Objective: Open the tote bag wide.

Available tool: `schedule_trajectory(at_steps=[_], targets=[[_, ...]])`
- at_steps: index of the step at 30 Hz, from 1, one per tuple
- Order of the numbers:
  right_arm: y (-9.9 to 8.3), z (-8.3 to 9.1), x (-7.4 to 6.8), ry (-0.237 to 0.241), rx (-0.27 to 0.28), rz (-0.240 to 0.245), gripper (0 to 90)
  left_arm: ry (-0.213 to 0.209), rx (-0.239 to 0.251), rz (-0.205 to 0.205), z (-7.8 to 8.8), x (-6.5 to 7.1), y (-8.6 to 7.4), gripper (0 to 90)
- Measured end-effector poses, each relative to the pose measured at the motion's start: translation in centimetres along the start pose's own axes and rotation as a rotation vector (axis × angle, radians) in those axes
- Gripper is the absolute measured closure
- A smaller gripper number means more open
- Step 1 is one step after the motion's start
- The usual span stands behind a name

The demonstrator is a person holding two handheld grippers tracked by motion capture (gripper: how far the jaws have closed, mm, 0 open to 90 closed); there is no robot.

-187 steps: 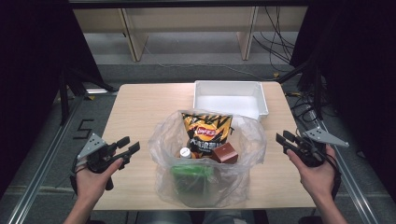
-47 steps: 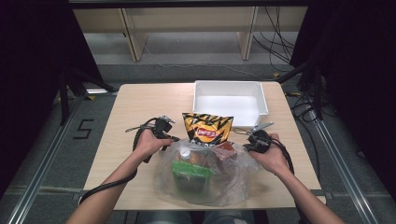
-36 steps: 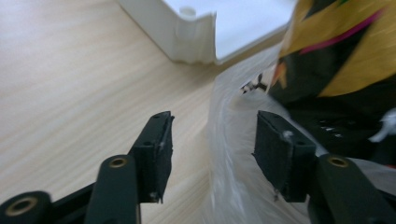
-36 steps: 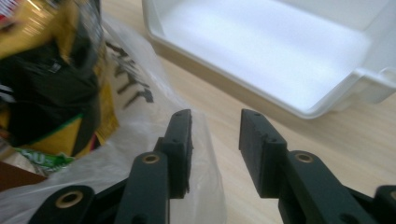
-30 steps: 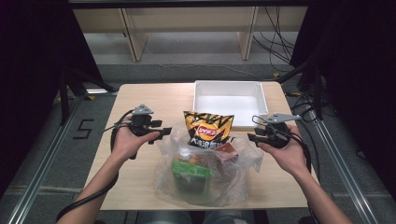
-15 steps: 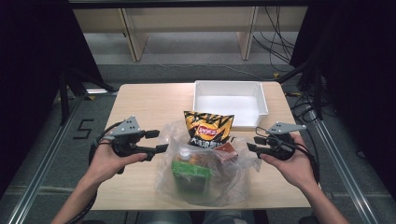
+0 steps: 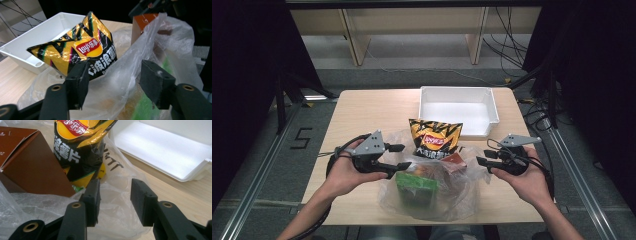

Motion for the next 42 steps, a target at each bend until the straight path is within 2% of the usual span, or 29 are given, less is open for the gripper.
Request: schedule_trajectory(at_steps=[4,5,7,8,9,11,12,14,15,16,18,19,21,22,24,25,26,28,32,34,35,36,37,39,40,41,42], targets=[[-0.1,0.1,-0.1,0.008,-0.004,0.021,60.0,-0.015,-0.011,-0.071,-0.1,0.6,0.1,50.5],[0.0,0.3,-0.5,0.025,0.001,0.007,60.9,-0.017,-0.014,-0.085,-0.1,0.8,0.1,53.6],[0.3,0.7,-1.0,0.037,0.021,0.013,62.3,-0.033,-0.016,-0.105,-0.2,0.9,0.2,54.4],[0.6,1.0,-1.5,0.044,0.035,-0.002,62.4,-0.027,-0.017,-0.094,-0.2,0.8,0.2,54.4],[0.7,1.3,-1.7,0.067,0.037,0.021,62.3,-0.025,-0.017,-0.089,-0.2,0.7,0.2,54.4],[1.0,1.8,-2.4,0.090,0.046,0.020,62.3,-0.025,-0.018,-0.088,-0.2,0.7,0.2,55.3],[1.1,2.0,-2.6,0.090,0.060,0.047,62.3,-0.030,-0.019,-0.100,-0.2,0.6,0.2,56.4],[1.1,2.3,-3.1,0.090,0.060,0.028,62.2,-0.033,-0.019,-0.098,-0.2,0.7,0.1,57.5],[1.1,2.5,-3.4,0.098,0.063,0.036,62.2,-0.032,-0.021,-0.091,-0.2,0.8,0.0,58.5],[1.3,2.9,-4.0,0.128,0.077,0.048,61.2,-0.033,-0.023,-0.097,-0.2,0.8,0.0,60.0],[1.4,3.0,-4.2,0.137,0.084,0.051,60.8,-0.032,-0.023,-0.097,-0.2,0.7,0.1,60.6],[1.4,3.4,-4.5,0.150,0.077,0.070,60.3,-0.031,-0.023,-0.094,-0.2,0.7,0.1,60.8],[1.7,3.8,-5.4,0.183,0.108,0.065,58.8,-0.031,-0.025,-0.094,-0.1,0.7,0.1,62.0],[1.7,3.8,-5.4,0.183,0.108,0.065,58.8,-0.028,-0.026,-0.091,-0.1,0.6,0.1,62.0],[1.7,4.0,-5.9,0.207,0.094,0.091,57.9,-0.028,-0.027,-0.088,-0.2,0.5,0.0,63.2],[1.7,4.0,-5.9,0.207,0.094,0.091,57.9,-0.025,-0.028,-0.073,-0.2,0.6,0.0,63.2],[1.7,3.9,-6.2,0.217,0.097,0.072,57.9,-0.028,-0.029,-0.087,-0.2,0.5,0.0,63.3],[1.4,3.7,-6.3,0.232,0.076,0.107,57.7,-0.028,-0.030,-0.083,-0.3,0.5,0.0,63.7],[1.0,3.1,-6.5,0.234,0.049,0.114,59.0,-0.029,-0.034,-0.083,-0.3,0.6,0.0,64.5],[0.9,2.9,-6.5,0.229,0.044,0.112,60.7,-0.024,-0.038,-0.070,-0.3,0.7,-0.1,65.9],[0.4,2.7,-6.6,0.234,0.004,0.125,65.3,-0.024,-0.041,-0.080,-0.3,0.7,-0.1,67.3],[0.4,2.7,-6.6,0.234,0.004,0.125,65.3,-0.025,-0.044,-0.084,-0.3,0.7,-0.1,67.3],[0.1,2.5,-6.8,0.236,-0.017,0.132,70.6,-0.027,-0.045,-0.076,-0.2,0.8,-0.1,69.2],[-0.1,2.4,-6.7,0.234,-0.033,0.163,76.1,-0.027,-0.049,-0.086,-0.2,0.9,-0.1,71.5],[-0.3,2.4,-7.0,0.241,-0.050,0.143,78.6,-0.029,-0.050,-0.086,-0.2,0.9,0.0,72.6],[-0.4,2.4,-6.9,0.252,-0.054,0.173,81.7,-0.026,-0.056,-0.083,-0.1,1.0,-0.1,73.8],[-0.4,2.4,-6.9,0.252,-0.054,0.173,81.7,-0.027,-0.057,-0.086,-0.1,1.0,-0.1,73.8]])
Point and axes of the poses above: each handheld gripper's, and its own axes: z roughly backward along the jaws, y roughly out of its top, x roughly to its right, the point moved 8 cm from there along -z, roughly forward along the jaws, and after that the axes turned 4 degrees about y, right-handed, at the moved point
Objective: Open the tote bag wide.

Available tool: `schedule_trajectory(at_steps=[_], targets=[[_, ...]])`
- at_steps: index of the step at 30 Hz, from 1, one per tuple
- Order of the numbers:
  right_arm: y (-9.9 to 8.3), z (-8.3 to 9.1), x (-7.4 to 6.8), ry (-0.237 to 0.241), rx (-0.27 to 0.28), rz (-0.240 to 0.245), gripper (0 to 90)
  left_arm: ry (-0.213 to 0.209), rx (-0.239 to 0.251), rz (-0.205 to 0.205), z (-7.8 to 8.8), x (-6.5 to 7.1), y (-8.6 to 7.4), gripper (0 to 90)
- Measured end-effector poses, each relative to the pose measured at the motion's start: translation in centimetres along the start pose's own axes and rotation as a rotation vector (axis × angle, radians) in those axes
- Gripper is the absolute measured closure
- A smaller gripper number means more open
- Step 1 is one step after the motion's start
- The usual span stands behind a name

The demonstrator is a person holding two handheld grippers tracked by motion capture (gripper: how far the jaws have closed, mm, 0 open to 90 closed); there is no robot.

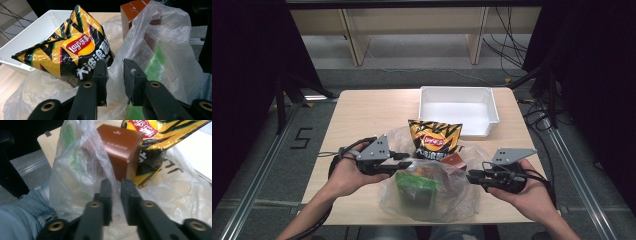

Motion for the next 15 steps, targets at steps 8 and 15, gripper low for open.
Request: schedule_trajectory(at_steps=[8,15], targets=[[-0.4,-0.3,-0.7,0.014,-0.042,0.017,90.0,0.007,-0.010,-0.006,0.4,0.3,0.1,84.1],[-0.3,-0.1,-1.1,0.022,-0.048,0.048,90.0,0.011,-0.003,-0.004,1.3,0.9,0.4,86.1]])
Point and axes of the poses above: each handheld gripper's, and its own axes: z roughly backward along the jaws, y roughly out of its top, x roughly to its right, the point moved 8 cm from there along -z, roughly forward along the jaws, and after that the axes turned 4 degrees about y, right-handed, at the moved point
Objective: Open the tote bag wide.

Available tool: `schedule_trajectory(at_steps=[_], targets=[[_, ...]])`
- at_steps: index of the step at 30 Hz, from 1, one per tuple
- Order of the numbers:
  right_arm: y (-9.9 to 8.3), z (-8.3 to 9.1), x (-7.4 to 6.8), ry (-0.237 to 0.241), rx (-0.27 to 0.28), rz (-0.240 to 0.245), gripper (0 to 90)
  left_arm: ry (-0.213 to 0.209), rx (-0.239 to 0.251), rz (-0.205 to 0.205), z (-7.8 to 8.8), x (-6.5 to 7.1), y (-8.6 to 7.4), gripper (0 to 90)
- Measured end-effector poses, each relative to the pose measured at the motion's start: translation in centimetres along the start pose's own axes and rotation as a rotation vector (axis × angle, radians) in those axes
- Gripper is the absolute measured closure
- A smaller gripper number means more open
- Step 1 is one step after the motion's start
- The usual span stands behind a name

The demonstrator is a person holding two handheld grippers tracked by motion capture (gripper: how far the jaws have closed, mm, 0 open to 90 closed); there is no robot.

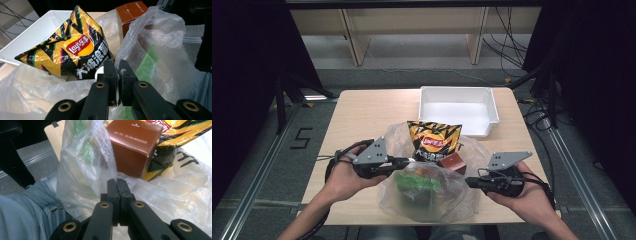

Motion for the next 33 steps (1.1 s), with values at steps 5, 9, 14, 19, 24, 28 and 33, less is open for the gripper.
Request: schedule_trajectory(at_steps=[5,9,14,19,24,28,33], targets=[[0.0,0.2,-0.5,0.018,-0.002,-0.004,90.0,-0.011,-0.005,0.016,0.8,0.5,-0.4,86.2],[-0.2,-0.1,-0.8,0.031,-0.012,-0.006,90.0,-0.019,-0.018,0.048,1.1,1.0,-1.3,86.2],[-0.6,-0.7,-1.2,0.052,-0.045,-0.009,90.0,-0.041,-0.042,0.056,1.4,1.8,-2.6,86.2],[-1.1,-1.1,-1.3,0.062,-0.070,-0.015,90.0,-0.067,-0.048,0.070,1.7,2.6,-3.4,86.1],[-1.9,-1.7,-1.2,0.075,-0.100,-0.028,90.0,-0.081,-0.067,0.096,1.0,3.2,-4.8,85.9],[-2.5,-2.2,-1.2,0.079,-0.122,-0.045,90.0,-0.092,-0.068,0.120,0.5,3.6,-5.6,85.6],[-3.4,-3.0,-1.3,0.096,-0.152,-0.079,90.0,-0.107,-0.087,0.143,-0.1,4.1,-6.7,85.2]])
Point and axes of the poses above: each handheld gripper's, and its own axes: z roughly backward along the jaws, y roughly out of its top, x roughly to its right, the point moved 8 cm from there along -z, roughly forward along the jaws, and after that the axes turned 4 degrees about y, right-handed, at the moved point
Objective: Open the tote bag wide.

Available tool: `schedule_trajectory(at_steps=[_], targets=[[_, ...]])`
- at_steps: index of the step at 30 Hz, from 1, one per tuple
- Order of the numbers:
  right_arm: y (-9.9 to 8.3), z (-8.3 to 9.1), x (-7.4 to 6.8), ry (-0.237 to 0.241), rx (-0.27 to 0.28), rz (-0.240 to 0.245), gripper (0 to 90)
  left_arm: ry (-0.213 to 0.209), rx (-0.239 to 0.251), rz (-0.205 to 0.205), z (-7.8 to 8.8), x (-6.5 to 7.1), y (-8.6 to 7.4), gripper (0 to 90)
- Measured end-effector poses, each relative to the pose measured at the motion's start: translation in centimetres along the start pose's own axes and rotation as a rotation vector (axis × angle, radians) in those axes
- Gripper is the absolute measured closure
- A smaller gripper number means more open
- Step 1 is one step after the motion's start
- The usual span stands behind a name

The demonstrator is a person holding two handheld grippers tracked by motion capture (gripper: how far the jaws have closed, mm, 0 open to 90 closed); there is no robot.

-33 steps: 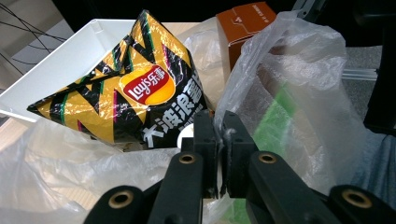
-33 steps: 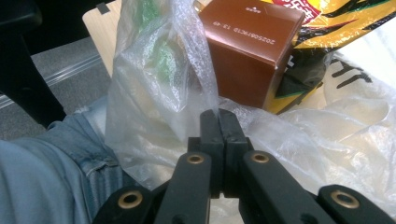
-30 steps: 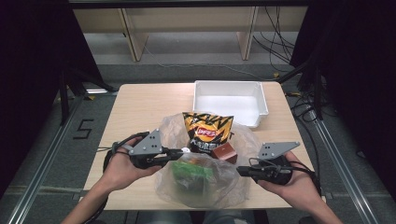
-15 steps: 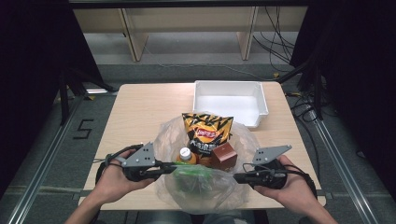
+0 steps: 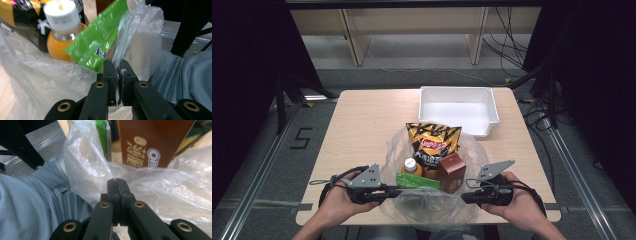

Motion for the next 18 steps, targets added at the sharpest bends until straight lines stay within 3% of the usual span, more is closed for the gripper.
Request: schedule_trajectory(at_steps=[3,7,10,18], targets=[[-0.4,-0.6,0.2,0.002,-0.016,-0.024,90.0,0.004,-0.025,-0.006,-0.5,-0.2,-0.8,85.0],[-0.8,-1.4,0.5,0.008,-0.020,-0.019,90.0,0.001,-0.040,0.021,-1.2,-0.1,-1.6,84.8],[-1.1,-1.6,0.6,0.009,-0.032,-0.061,90.0,0.001,-0.053,0.032,-1.7,-0.3,-2.3,84.7],[-1.9,-2.8,1.4,-0.027,-0.062,-0.052,90.0,-0.003,-0.069,0.080,-3.1,-0.2,-3.7,84.2]])
Point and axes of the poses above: each handheld gripper's, and its own axes: z roughly backward along the jaws, y roughly out of its top, x roughly to its right, the point moved 8 cm from there along -z, roughly forward along the jaws, and after that the axes turned 4 degrees about y, right-handed, at the moved point
